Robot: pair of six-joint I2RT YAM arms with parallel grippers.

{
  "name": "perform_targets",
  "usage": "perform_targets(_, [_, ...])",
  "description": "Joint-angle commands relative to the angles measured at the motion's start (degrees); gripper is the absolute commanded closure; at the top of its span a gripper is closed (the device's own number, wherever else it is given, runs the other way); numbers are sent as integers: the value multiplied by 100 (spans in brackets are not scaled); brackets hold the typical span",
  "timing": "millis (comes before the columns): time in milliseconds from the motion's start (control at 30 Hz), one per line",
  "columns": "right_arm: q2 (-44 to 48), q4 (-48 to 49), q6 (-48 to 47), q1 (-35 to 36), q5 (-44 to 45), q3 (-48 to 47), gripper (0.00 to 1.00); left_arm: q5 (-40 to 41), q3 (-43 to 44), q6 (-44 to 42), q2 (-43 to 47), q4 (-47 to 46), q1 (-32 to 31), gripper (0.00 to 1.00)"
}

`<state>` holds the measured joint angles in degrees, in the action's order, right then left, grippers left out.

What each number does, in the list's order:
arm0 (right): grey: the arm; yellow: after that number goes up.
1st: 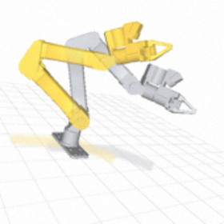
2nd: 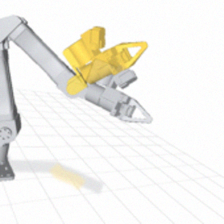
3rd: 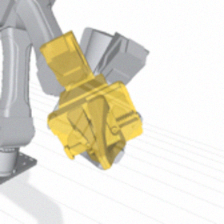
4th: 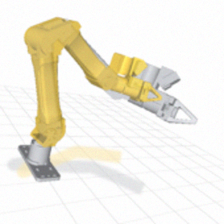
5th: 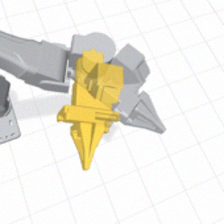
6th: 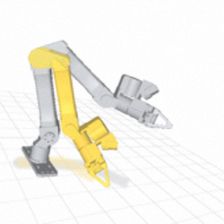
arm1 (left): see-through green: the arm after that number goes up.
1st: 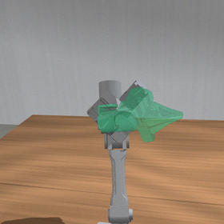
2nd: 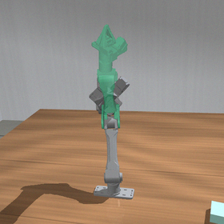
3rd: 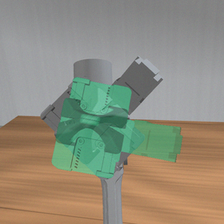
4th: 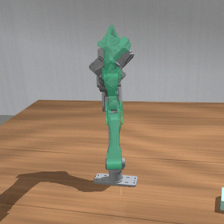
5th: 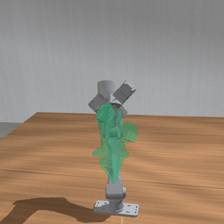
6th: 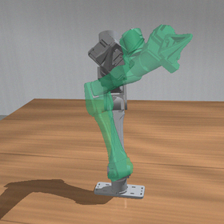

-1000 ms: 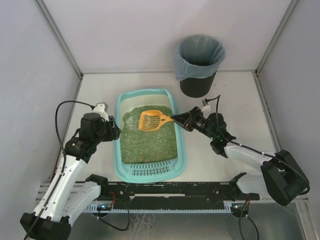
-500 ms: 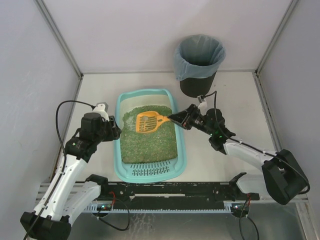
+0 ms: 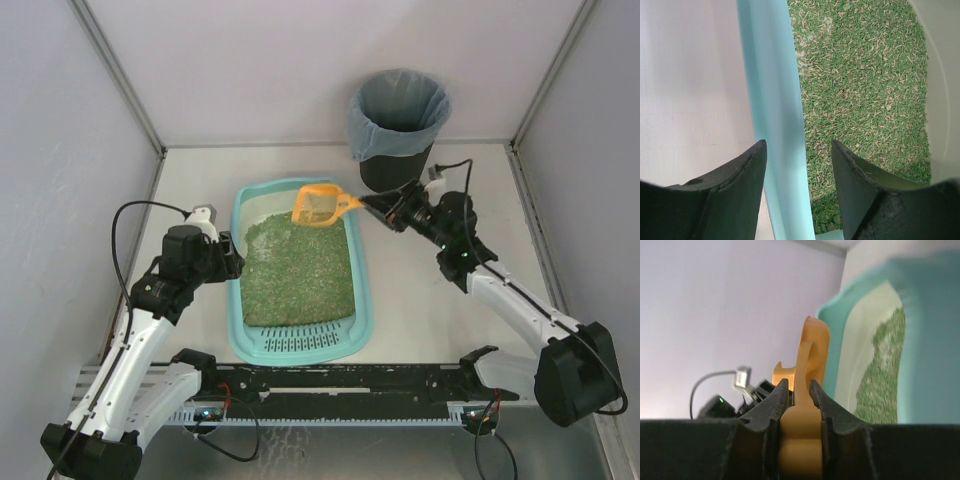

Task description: Clean the litter box

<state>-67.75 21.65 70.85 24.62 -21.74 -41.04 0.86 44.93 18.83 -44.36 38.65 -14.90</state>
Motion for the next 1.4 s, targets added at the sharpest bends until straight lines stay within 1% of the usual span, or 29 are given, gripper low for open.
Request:
perform_targets(0, [420, -653, -215, -522, 323, -962, 100, -31, -70, -64, 21, -130, -16, 41])
perform_targets(200, [402, -1579, -810, -1254, 1284, -1997, 100, -46, -70, -65, 38, -128, -19, 41])
perform_targets(300, [243, -1889, -1466, -1436, 2079, -2462, 100, -51, -70, -64, 33, -126, -21, 41])
perform_targets(400, [-144, -2182, -2474, -1490, 2876, -3014, 100, -68, -68, -72, 16, -119, -20, 41])
perform_targets(433, [-326, -2266, -2882, -1487, 3068, -3357, 100, -77, -70, -75, 11, -121, -16, 40])
perform_targets(567, [-1093, -2696, -4306, -1400, 3405, -4319, 100, -86, -72, -72, 7, -117, -17, 41])
perform_targets(667, [-1648, -2889, -5730, -1130, 3857, -4978, 100, -94, -66, -74, -15, -120, -14, 41])
perform_targets(767, [-2001, -2733, -7054, -745, 4566, -5269, 100, -104, -67, -73, -28, -126, -16, 41])
perform_targets(833, [-1988, -2494, -7542, -573, 4835, -5232, 100, -111, -79, -77, -33, -121, -19, 41])
perform_targets(900, [-1861, -2237, -7661, -497, 4828, -5149, 100, -109, -65, -87, -53, -114, -18, 41])
perform_targets(1000, [-1466, -1866, -7580, -370, 4632, -4886, 100, -128, -70, -81, -77, -121, -14, 41])
perform_targets(1067, [-1103, -1564, -7478, -251, 4320, -4607, 100, -128, -63, -81, -83, -121, -15, 41])
perform_targets(1167, [-490, -1296, -7222, 3, 3451, -4205, 100, -137, -65, -90, -84, -123, -15, 42])
perform_targets(1267, [-141, -1642, -6727, 226, 2610, -4052, 100, -147, -69, -90, -90, -123, -16, 43])
perform_targets(1367, [60, -2453, -6221, 514, 1660, -4044, 100, -136, -64, -98, -81, -122, -18, 45])
